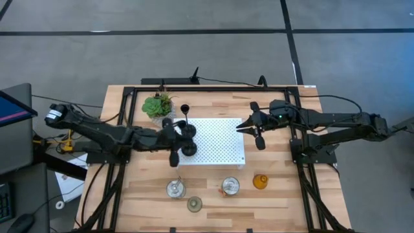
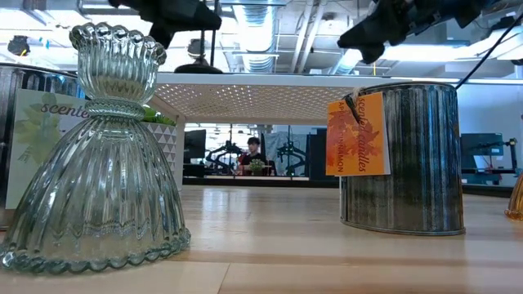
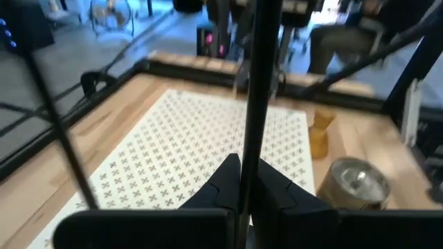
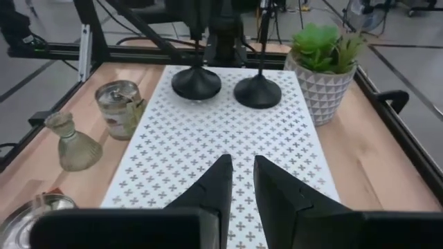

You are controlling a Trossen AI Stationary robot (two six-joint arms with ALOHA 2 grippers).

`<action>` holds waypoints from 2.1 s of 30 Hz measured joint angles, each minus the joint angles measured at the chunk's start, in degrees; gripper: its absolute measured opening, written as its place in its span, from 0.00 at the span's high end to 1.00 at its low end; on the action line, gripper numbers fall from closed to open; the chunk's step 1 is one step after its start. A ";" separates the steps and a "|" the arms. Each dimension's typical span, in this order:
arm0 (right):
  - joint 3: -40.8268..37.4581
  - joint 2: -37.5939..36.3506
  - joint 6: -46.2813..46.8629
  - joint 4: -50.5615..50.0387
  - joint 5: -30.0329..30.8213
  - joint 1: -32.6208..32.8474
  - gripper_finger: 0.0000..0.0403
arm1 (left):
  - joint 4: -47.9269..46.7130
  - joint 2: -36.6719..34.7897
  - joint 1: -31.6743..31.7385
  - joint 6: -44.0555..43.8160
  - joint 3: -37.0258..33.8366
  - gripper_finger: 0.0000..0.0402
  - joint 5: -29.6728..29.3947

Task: Pick & Place candle stick holders
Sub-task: Align the black candle holder with the black candle holder on the shelf

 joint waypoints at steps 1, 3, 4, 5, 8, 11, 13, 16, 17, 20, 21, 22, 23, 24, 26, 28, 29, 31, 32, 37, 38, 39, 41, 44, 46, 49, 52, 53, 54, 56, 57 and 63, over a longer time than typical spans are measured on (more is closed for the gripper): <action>0.00 0.00 -0.05 -0.14 0.00 -0.20 0.87 | -1.90 0.93 0.00 0.00 1.63 0.97 0.08; 0.00 0.00 -0.24 -0.13 -0.01 -0.47 0.87 | -3.91 2.39 -0.04 0.06 4.00 0.97 0.13; 0.00 0.00 -0.24 -0.16 -0.01 -0.56 0.87 | -4.18 2.99 -0.04 0.08 4.55 0.97 0.11; 0.00 0.00 -0.26 -0.17 -0.02 -0.56 0.87 | -4.38 3.42 -0.04 0.12 4.84 0.96 0.13; 0.00 0.00 -0.37 -0.39 -0.02 -0.56 0.87 | -4.59 3.82 -0.02 0.15 4.96 0.96 0.08; 0.00 0.00 -0.37 -0.46 -0.02 -0.56 0.87 | -4.93 3.82 -0.06 0.19 4.96 0.96 0.06; 0.00 0.00 -0.36 -0.46 -0.02 -0.56 0.87 | -4.99 3.81 -0.07 1.14 4.96 0.96 0.05; 0.00 0.00 -0.35 -0.45 -0.02 -0.51 0.87 | -6.42 3.04 -0.07 1.46 4.96 0.97 -0.02; 0.00 0.00 -0.33 -0.46 -0.02 -0.51 0.87 | -7.07 2.78 -0.07 1.46 4.96 0.97 -0.18; 0.00 0.00 -0.31 -0.44 -0.02 -0.51 0.87 | -8.59 2.27 -0.36 1.47 4.96 0.97 -1.39; 0.00 0.00 -0.17 -0.46 -0.02 -0.51 0.87 | -8.48 2.06 -0.46 1.48 4.96 0.97 -1.38; 0.00 0.00 0.02 -0.44 -0.02 -0.51 0.87 | -8.79 1.67 -0.69 1.52 4.96 0.97 -1.39; 0.00 0.00 0.04 -0.43 -0.02 -0.51 0.87 | -8.83 1.46 -0.84 1.58 4.97 0.97 -1.38; 0.00 0.00 0.04 -0.45 -0.02 -0.51 0.87 | -8.81 1.42 -0.87 1.65 4.99 0.97 -1.38; 0.00 0.00 0.04 -0.39 -0.02 -0.51 0.87 | -9.96 1.53 -0.85 1.66 4.98 0.97 -1.36; 0.00 0.00 0.09 -0.40 -0.02 -0.51 0.87 | -10.25 1.57 -0.85 1.66 4.96 0.97 -1.38; 0.00 0.02 0.09 -0.42 -0.02 -0.51 0.87 | -9.85 1.55 -0.83 1.67 4.91 0.97 -1.40; 0.00 0.02 0.18 -0.38 -0.02 -0.51 0.87 | -8.78 1.50 -0.84 1.66 3.92 0.97 -2.26; 0.00 0.02 0.20 -0.41 -0.02 -0.51 0.87 | -8.77 1.39 -0.85 1.60 3.19 0.97 -3.34; 0.00 0.02 0.22 -0.40 -0.02 -0.51 0.87 | -4.63 0.01 -1.31 1.10 0.05 0.97 -4.71; 0.00 0.02 0.22 -0.37 -0.02 -0.51 0.87 | -4.09 -0.35 -1.37 1.15 -0.45 0.97 -4.39; 0.00 0.02 0.22 -0.38 -0.02 -0.51 0.87 | -3.66 -0.68 -1.38 1.21 -0.82 0.97 -4.34; 0.00 0.02 0.22 -0.38 -0.02 -0.51 0.87 | -3.01 -0.92 -1.44 1.09 -0.99 0.97 -4.00; 0.00 0.02 0.22 -0.34 -0.02 -0.51 0.87 | -1.52 -1.07 -1.42 1.07 -0.99 0.97 -3.09; 0.01 0.02 0.22 -0.16 -0.02 -0.51 0.87 | -1.21 -1.07 -1.42 1.05 -0.99 0.97 -2.57; 0.02 0.02 0.20 -0.18 -0.02 -0.51 0.87 | -0.99 -0.87 -1.42 1.05 -0.99 0.97 -2.49; 0.02 0.02 0.22 -0.20 -0.02 -0.51 0.87 | -0.91 -0.36 -1.42 0.73 -1.01 0.97 -2.52; 0.02 0.03 0.22 -0.18 -0.02 -0.51 0.87 | -0.60 -0.05 -1.42 0.35 -1.01 0.97 -2.50; 0.02 0.02 0.20 -0.18 -0.02 -0.51 0.87 | -0.57 0.19 -1.42 0.21 -1.01 0.97 -2.50; 0.02 0.02 0.20 -0.20 -0.01 -0.51 0.87 | -0.74 0.39 -1.42 -0.16 -1.05 0.97 -2.51; 0.02 0.02 0.20 -0.19 -0.01 -0.51 0.87 | -0.32 0.72 -1.42 -0.34 -1.02 0.97 -2.56; 0.02 0.02 0.20 -0.44 0.00 -0.51 0.87 | -0.38 0.89 -1.42 -0.48 -1.03 0.95 -1.30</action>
